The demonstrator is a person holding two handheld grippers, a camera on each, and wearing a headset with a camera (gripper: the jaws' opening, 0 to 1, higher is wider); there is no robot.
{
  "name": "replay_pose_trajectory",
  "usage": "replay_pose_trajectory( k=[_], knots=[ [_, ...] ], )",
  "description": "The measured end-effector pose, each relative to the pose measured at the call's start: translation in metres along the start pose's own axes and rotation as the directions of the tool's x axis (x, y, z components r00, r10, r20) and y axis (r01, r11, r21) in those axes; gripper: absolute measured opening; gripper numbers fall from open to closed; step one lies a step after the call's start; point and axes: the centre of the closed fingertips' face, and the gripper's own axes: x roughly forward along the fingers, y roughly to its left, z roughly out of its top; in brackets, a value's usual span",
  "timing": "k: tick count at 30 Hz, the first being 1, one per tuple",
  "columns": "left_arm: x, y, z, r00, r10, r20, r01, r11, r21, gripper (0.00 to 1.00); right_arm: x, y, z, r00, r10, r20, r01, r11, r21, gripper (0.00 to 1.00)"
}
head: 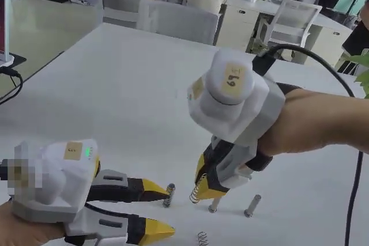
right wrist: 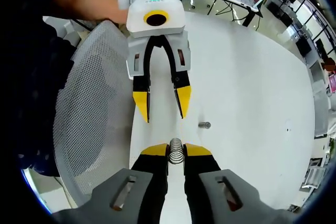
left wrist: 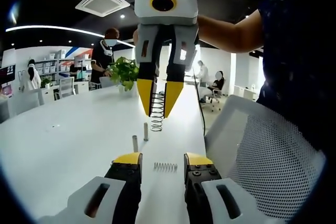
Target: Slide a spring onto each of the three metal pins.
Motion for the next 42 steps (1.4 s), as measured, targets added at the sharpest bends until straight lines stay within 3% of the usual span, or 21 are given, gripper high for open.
replay_pose_trajectory(
  k=[9,23,30,42],
  knots=[
    [-0.010,-0.001,-0.007,0.9996,0.027,-0.006,-0.027,1.000,-0.012,0.32,-0.010,-0.017,-0.017,0.9993,-0.033,-0.018,0.034,0.999,0.040,0.08],
    [-0.017,-0.004,-0.004,0.9985,0.055,-0.002,-0.055,0.998,-0.017,0.38,-0.015,-0.040,-0.051,0.9930,-0.064,-0.099,0.072,0.994,0.079,0.08],
    [-0.018,-0.002,-0.007,0.9976,0.069,-0.004,-0.069,0.997,-0.022,0.42,-0.011,-0.050,-0.066,0.9883,-0.075,-0.133,0.088,0.991,0.099,0.08],
    [-0.024,0.003,-0.014,0.9944,0.105,-0.011,-0.105,0.994,-0.041,0.53,0.004,-0.054,-0.074,0.9875,-0.066,-0.143,0.084,0.988,0.126,0.08]
  ],
)
